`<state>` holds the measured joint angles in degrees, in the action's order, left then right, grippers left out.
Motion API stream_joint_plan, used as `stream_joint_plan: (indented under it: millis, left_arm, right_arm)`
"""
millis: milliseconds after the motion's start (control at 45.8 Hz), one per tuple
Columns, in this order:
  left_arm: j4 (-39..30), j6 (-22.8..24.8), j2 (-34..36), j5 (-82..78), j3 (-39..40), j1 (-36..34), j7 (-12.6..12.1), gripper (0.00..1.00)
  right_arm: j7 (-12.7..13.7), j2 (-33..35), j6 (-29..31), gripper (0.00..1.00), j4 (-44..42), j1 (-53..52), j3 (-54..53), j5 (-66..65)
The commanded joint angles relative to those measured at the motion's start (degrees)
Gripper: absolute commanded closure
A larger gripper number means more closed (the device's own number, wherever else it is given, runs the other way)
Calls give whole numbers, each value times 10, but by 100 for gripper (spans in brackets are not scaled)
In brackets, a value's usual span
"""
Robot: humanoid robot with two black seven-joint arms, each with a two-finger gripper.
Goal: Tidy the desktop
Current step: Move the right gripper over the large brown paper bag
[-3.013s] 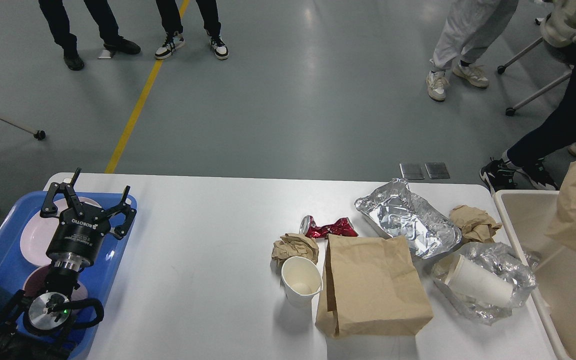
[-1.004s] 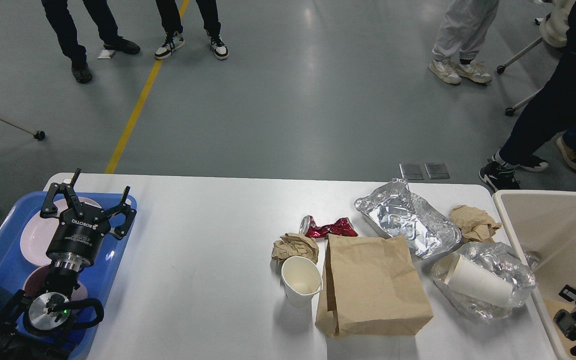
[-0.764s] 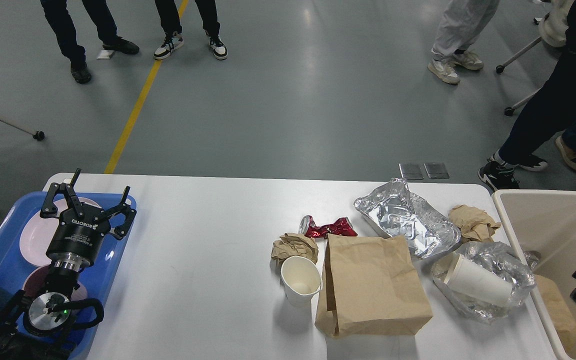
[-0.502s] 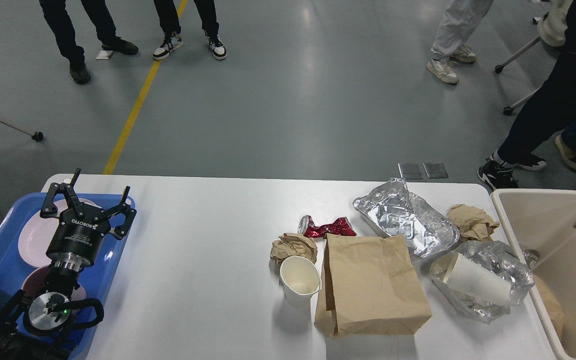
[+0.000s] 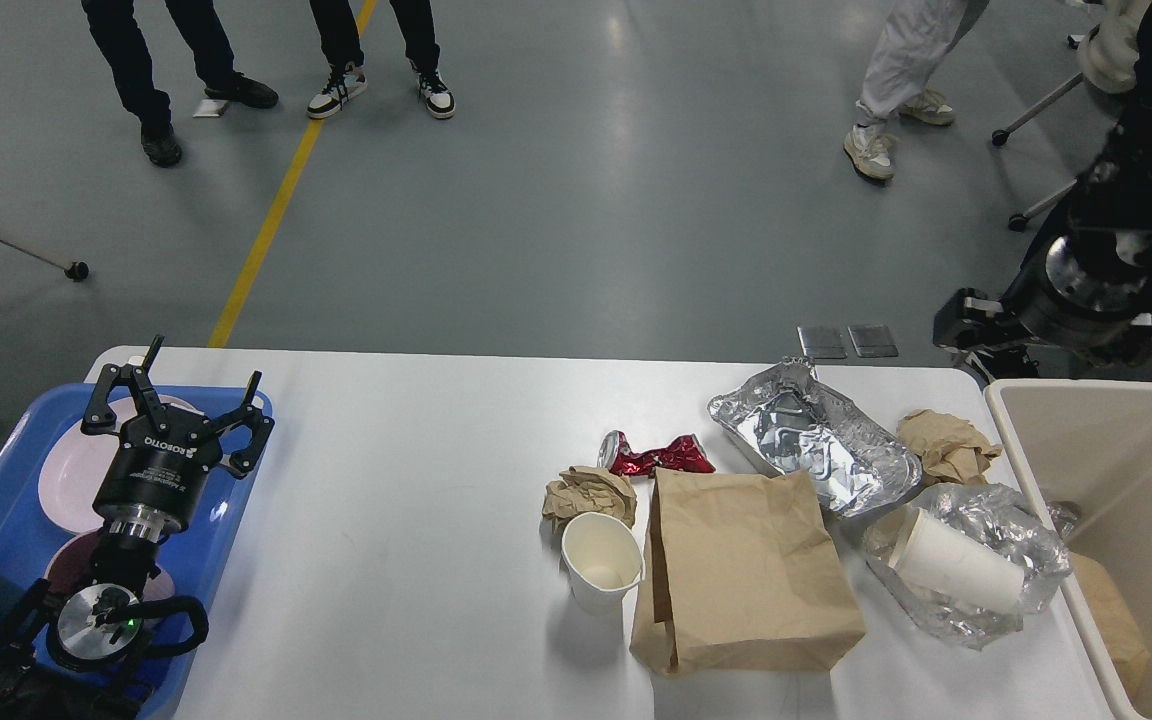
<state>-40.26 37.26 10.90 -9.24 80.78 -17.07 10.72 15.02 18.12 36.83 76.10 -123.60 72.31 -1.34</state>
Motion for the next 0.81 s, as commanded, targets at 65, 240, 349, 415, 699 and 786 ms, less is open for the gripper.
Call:
stream_joint_plan:
  millis: [65,240,349,415,699,786]
  left_arm:
    - [0,0,0,0,0,0,1,4]
    - [0,0,0,0,0,0,1,4]
    - [0,0,0,1,0,0,1,4]
    - [0,0,0,0,0,0,1,4]
    - [0,0,0,0,0,0,1,4]
    - [0,0,0,0,0,0,1,4]
  right_arm:
    - [0,19,43,0,160,-104,-34,8]
    - [-3,19,44,0,239,-174,-33,12]
    - [-4,20,35,0,239,-175,-28,34]
    - [-4,23,28,0,239,-171,-24,37]
    - [4,22,-61,0,226,-35,-27,201]
    - [4,20,-123,2,221,14,-32,243]
